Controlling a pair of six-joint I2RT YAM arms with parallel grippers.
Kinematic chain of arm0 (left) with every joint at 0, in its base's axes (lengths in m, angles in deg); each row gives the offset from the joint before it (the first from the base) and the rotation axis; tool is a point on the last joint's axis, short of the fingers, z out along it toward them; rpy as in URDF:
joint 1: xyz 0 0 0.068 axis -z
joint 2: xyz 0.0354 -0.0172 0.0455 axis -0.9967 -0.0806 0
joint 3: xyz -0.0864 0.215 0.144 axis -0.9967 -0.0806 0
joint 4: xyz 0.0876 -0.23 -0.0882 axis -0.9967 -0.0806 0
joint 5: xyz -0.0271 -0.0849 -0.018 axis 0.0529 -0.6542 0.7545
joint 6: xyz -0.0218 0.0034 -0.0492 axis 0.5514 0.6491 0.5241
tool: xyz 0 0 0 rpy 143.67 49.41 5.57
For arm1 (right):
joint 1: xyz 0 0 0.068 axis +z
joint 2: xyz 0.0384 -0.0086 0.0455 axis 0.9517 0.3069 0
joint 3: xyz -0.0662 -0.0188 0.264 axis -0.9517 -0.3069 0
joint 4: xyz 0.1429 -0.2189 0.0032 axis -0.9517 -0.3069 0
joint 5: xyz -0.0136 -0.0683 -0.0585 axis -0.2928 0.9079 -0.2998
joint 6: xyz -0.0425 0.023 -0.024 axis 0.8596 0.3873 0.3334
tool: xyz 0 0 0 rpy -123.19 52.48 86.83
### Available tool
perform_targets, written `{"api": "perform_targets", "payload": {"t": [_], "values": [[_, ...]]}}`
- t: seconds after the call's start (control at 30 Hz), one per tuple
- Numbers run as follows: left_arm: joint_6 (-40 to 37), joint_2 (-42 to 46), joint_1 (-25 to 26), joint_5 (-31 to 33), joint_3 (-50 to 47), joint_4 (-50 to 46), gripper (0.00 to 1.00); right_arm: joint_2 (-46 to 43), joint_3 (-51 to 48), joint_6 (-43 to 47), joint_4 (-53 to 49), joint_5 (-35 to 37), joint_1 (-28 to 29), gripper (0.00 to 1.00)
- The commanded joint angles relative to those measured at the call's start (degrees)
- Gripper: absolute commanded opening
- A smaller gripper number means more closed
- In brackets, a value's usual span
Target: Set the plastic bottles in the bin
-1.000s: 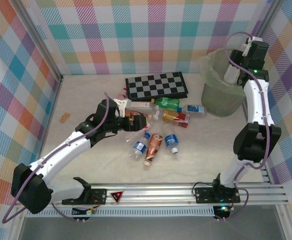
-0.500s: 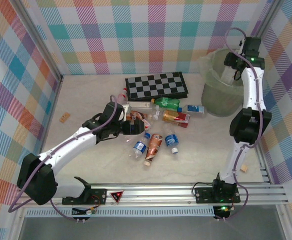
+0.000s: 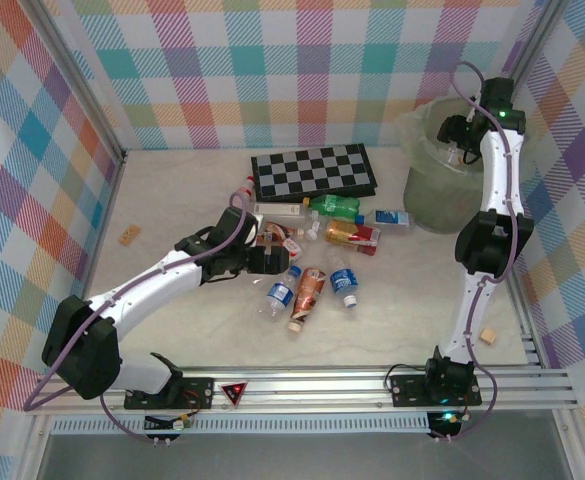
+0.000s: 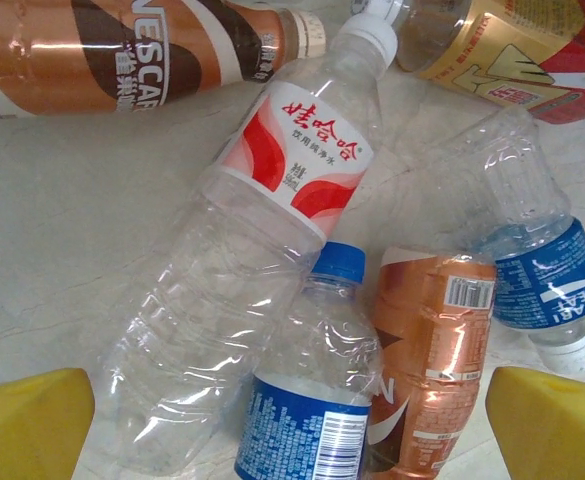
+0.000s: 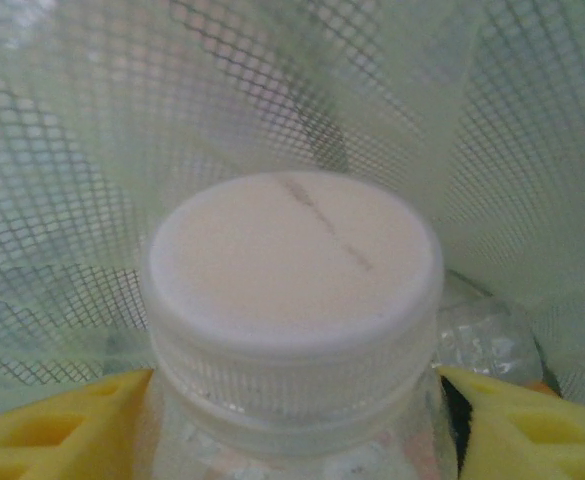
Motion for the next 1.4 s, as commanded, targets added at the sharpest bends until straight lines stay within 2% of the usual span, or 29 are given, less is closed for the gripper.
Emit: {"api": "perform_targets", "payload": {"t": [0.0,0.2,0.33,0.57,0.73,0.9,1.0,1.1,1.37], "values": [[-1.16,0.05,0.35,1.49,1.50,-1.67,1.00,-0.13,2.19,-0.57,-1.57,-0.76,-0.59,0.75],[-1.09,0.31,0.34,1.28,1.33,-1.29,1.00,-1.20,3.20,0.14,-2.27,-0.32,-0.91,0.91],[-1.03,0.77,0.43,1.54,1.29,-1.23,1.00,-3.41,3.42,0.31,-2.17,-0.23,-1.27,0.95],[-1.07,-0.21,0.49,1.48,1.16,-1.11,1.00,-9.05,3.23,1.12,-2.88,0.03,-1.87,1.00],[-1.30,-1.05,0.92,1.80,1.35,-1.20,1.00,-13.02,2.59,0.79,-4.25,0.81,-1.94,0.99],[-2.24,-1.41,1.23,2.20,1.43,-1.73,1.00,-19.34,-3.98,-0.95,-3.35,-0.53,-1.97,0.99],[-3.88,-2.08,1.66,2.16,1.72,-2.07,1.00,-24.73,-11.59,-2.64,-1.84,-4.89,-1.75,0.99],[-6.17,-3.60,1.93,1.69,2.07,-2.68,1.00,-31.10,-21.53,-4.39,1.12,-12.32,-0.86,0.99],[-12.46,-8.84,2.05,5.27,4.52,-5.38,1.00,-44.32,-41.17,-5.94,6.14,-37.52,4.44,0.99]]}}
